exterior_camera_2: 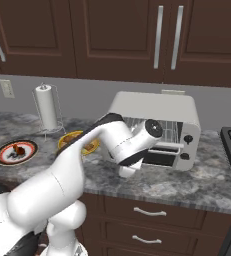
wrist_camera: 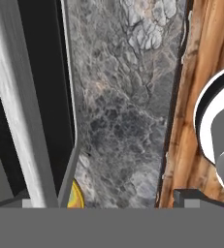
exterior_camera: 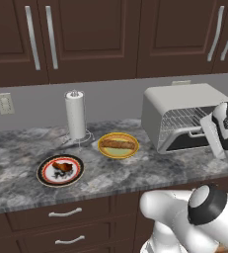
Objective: Open the toaster oven door. Place the baguette on the bottom rack in the toaster oven and place the chicken drumstick on the top rack.
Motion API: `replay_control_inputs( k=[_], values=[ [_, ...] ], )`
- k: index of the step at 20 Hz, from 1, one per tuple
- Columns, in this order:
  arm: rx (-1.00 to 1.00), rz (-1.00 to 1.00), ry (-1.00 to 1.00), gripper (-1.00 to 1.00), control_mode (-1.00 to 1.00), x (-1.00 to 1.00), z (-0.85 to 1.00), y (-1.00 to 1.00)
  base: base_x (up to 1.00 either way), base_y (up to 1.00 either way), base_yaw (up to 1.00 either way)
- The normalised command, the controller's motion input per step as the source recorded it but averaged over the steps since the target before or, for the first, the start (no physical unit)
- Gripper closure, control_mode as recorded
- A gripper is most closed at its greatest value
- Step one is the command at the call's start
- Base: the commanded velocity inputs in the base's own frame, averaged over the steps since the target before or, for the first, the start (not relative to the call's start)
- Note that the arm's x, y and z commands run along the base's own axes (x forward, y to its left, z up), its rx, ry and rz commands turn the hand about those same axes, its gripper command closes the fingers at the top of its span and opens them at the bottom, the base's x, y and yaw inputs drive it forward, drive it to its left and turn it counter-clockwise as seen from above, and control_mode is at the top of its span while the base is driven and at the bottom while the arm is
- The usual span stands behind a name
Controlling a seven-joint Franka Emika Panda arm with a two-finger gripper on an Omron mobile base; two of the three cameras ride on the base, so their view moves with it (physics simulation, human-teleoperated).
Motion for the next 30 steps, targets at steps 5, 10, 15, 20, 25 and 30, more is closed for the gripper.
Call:
replay_control_inputs(
  k=[5,10,15,20,25,30],
  values=[
    [-0.19,0.00,-0.26,-1.00,-1.00,-0.23,0.78,-0.03,0.00,0.00,0.00],
    [-0.17,0.00,-0.08,-1.00,-1.00,-0.14,0.87,-0.01,0.00,0.00,0.00],
    [-0.12,0.00,0.06,-1.00,-1.00,-0.10,0.86,-0.01,0.00,0.00,0.00],
    [-0.09,0.09,0.21,-1.00,-1.00,-0.18,0.36,-0.16,0.00,0.00,0.00],
    [-0.22,0.33,0.32,-1.00,-1.00,0.01,0.01,-0.20,0.00,0.00,0.00],
    [-0.05,0.51,0.04,-1.00,-1.00,0.07,-0.30,-0.05,0.00,0.00,0.00]
  ],
)
